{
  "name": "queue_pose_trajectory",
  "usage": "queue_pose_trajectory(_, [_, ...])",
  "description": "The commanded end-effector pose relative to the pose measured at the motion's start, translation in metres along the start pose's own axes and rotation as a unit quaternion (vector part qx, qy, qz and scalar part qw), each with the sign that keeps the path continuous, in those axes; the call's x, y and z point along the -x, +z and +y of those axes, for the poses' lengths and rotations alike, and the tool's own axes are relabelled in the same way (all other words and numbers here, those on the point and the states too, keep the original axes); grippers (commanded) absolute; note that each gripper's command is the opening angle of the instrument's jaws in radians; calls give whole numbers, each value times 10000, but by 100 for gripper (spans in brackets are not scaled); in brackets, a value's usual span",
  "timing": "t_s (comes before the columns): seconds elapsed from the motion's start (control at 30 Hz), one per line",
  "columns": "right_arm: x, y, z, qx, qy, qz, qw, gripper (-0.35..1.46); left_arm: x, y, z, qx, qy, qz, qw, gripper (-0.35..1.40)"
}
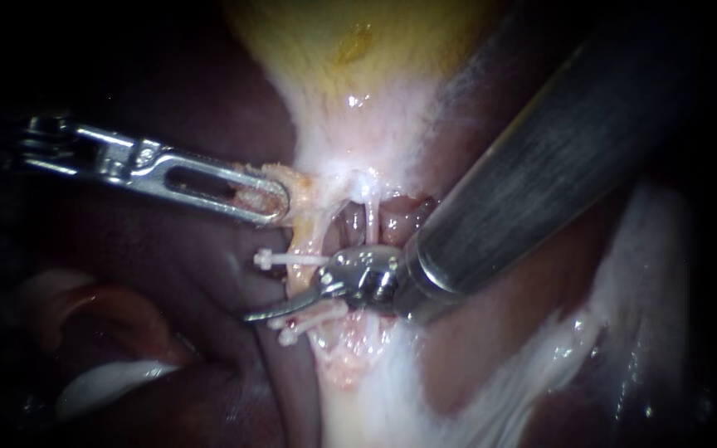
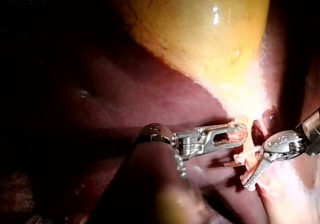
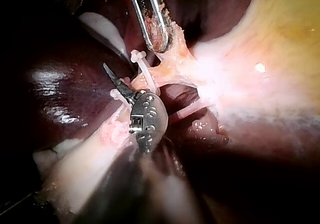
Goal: Go to the cutting position left tube
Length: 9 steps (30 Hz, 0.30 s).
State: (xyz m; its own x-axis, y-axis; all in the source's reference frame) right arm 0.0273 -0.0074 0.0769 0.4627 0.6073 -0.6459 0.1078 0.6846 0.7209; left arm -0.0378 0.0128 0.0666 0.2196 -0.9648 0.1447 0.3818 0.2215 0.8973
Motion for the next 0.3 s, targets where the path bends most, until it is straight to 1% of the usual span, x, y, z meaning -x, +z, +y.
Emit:
queue_pose_trajectory(0.03, [0,0,0,-2,0,2,10000,105,0,0,0,0,1,0,10000,-35])
queue_pose_trajectory(0.3, [1,-1,0,-3,0,1,10000,105,0,1,0,1,2,-1,10000,-35])
